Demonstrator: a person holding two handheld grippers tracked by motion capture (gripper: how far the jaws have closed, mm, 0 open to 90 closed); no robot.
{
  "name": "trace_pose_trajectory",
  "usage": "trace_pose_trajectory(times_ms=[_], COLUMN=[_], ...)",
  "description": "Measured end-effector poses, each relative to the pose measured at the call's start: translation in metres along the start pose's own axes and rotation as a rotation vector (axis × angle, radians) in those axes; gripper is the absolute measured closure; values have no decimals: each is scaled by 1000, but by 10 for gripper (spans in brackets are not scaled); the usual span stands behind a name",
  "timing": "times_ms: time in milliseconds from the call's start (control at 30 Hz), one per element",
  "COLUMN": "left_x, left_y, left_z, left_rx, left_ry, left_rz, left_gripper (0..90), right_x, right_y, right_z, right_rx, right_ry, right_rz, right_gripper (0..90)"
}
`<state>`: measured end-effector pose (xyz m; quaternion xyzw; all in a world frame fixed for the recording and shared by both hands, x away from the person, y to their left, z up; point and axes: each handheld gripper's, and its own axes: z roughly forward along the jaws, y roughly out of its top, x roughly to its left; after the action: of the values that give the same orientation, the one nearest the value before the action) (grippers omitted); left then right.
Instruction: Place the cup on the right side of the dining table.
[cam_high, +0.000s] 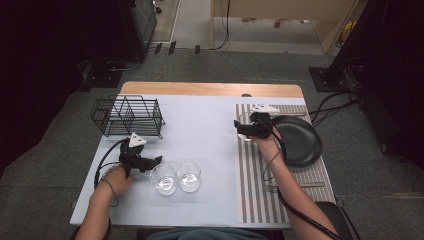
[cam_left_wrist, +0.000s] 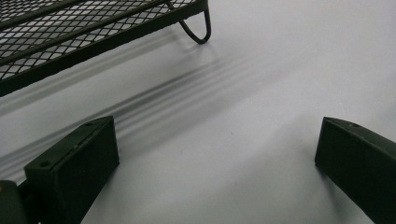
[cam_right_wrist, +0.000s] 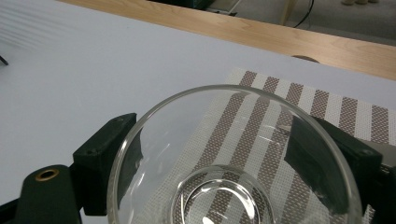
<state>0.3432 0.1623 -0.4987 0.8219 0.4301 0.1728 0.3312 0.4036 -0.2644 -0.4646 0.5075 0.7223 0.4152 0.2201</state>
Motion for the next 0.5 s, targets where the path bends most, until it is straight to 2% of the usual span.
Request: trace_pose_trajectory(times_ms=[500], left_x=[0], left_y=[0], left_z=[0], left_rx=[1], left_ry=[0], left_rz=[0], left_gripper=[0], right_x=[0], right_y=[4], right_z=[-5], right_rx=[-18], right_ry=[4], right_rz=[-3], right_gripper=[164])
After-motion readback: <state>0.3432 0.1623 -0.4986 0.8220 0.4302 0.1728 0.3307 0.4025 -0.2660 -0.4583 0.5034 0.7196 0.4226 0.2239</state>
